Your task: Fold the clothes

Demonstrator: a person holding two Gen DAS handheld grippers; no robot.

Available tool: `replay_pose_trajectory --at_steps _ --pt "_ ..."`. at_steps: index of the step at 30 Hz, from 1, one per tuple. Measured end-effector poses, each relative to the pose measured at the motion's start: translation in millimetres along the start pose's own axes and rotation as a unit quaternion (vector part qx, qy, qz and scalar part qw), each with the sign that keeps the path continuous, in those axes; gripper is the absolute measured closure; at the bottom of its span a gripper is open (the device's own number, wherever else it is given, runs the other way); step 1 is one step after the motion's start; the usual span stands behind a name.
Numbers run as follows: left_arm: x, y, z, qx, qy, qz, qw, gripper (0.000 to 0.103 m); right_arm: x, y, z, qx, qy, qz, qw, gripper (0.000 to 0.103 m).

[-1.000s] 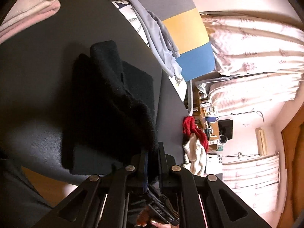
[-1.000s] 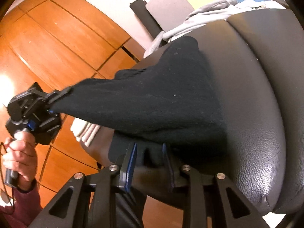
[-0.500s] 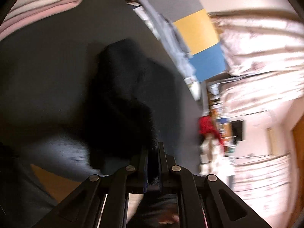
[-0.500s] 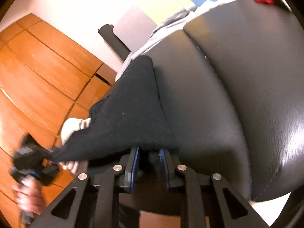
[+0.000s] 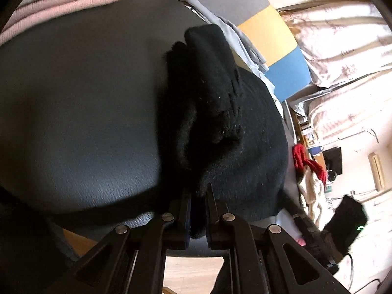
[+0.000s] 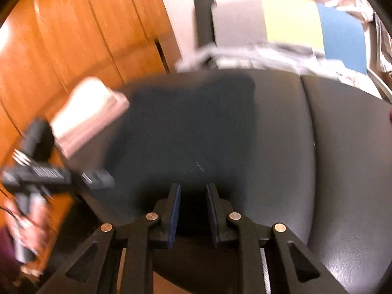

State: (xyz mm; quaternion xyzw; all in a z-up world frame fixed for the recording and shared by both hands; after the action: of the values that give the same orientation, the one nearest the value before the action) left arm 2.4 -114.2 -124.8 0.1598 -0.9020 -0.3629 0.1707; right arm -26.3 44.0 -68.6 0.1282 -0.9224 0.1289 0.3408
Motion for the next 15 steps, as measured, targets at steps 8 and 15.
replay_pose_trajectory --at_steps 8,15 --pt "9.3 0.1 -9.3 0.001 0.001 0.002 1.0 0.092 -12.5 16.5 -37.2 -0.001 0.052 0.034 0.998 0.082" --pt "19.5 29.5 -59.8 0.058 0.114 0.095 0.9871 0.092 26.6 -22.1 -31.9 0.009 0.075 -0.025 0.997 0.082"
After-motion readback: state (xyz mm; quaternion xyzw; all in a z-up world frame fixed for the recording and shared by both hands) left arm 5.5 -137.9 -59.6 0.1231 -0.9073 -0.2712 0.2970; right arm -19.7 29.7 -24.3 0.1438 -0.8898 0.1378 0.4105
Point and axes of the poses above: each gripper's, at about its wrist camera, not at the fingertips, and z roughly the way its jaws point, y to its right, x to its top, the point moved 10 cm from there along z, roughly the way its jaws point, and after that the axes turned 7 degrees about -z, right-handed, at the moved point
